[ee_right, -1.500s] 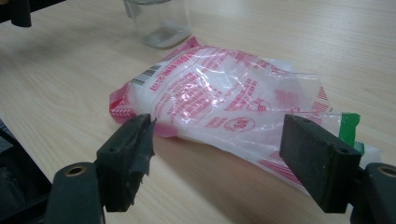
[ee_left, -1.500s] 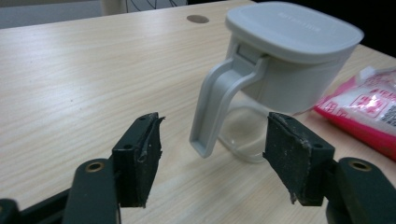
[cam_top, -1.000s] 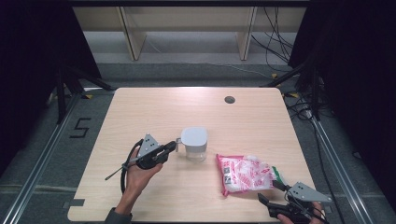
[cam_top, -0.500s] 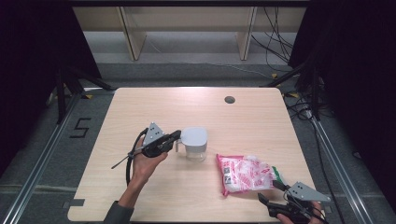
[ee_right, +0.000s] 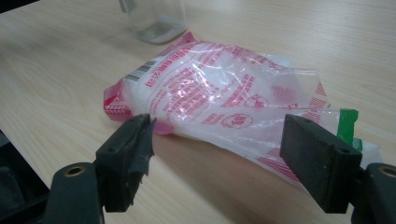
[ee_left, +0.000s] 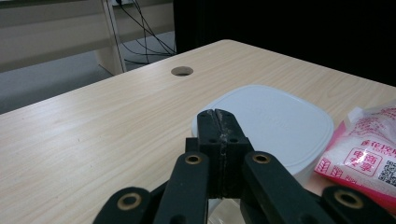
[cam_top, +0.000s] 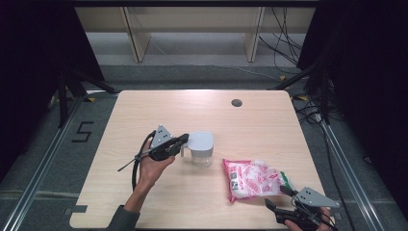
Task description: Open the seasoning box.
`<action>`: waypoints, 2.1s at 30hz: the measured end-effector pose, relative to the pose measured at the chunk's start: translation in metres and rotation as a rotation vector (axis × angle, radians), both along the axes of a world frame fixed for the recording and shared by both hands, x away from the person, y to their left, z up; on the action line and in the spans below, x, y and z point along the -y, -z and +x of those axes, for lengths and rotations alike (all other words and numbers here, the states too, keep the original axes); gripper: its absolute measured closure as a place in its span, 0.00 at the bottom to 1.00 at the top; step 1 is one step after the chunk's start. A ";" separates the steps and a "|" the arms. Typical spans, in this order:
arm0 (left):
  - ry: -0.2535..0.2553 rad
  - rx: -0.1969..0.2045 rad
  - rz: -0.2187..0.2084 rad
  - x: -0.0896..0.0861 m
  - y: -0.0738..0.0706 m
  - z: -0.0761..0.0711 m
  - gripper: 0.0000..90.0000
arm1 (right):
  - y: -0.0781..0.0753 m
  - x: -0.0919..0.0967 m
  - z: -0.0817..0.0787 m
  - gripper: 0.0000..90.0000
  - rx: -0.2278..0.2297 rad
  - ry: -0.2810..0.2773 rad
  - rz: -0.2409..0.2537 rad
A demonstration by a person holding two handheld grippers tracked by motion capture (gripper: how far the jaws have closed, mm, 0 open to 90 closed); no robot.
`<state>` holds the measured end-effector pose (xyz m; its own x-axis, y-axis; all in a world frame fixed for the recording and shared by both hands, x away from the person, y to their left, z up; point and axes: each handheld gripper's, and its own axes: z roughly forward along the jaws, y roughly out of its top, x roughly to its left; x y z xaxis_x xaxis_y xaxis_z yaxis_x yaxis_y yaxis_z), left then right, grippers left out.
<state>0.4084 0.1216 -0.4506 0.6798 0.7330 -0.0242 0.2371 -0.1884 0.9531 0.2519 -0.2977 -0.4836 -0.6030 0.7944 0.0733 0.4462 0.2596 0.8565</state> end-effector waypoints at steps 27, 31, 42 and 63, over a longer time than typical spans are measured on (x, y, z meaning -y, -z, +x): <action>0.005 -0.011 -0.021 -0.003 0.001 0.000 0.99 | -0.046 -0.102 0.078 0.86 0.145 -0.192 -0.023; 0.007 -0.003 -0.020 -0.003 0.002 0.000 0.99 | -0.050 -0.113 0.091 0.94 0.161 -0.208 -0.048; -0.006 -0.008 -0.024 -0.003 0.002 -0.001 0.99 | -0.044 -0.132 0.124 1.00 0.143 -0.201 -0.068; 0.000 0.000 -0.008 -0.006 0.002 0.000 0.99 | -0.037 -0.153 0.143 1.00 0.085 -0.230 -0.094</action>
<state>0.4086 0.1277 -0.4530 0.6801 0.7325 -0.0299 0.2370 -0.1811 0.9545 0.3952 -0.1444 -0.4461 -0.7693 0.6368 -0.0529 0.2936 0.4258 0.8559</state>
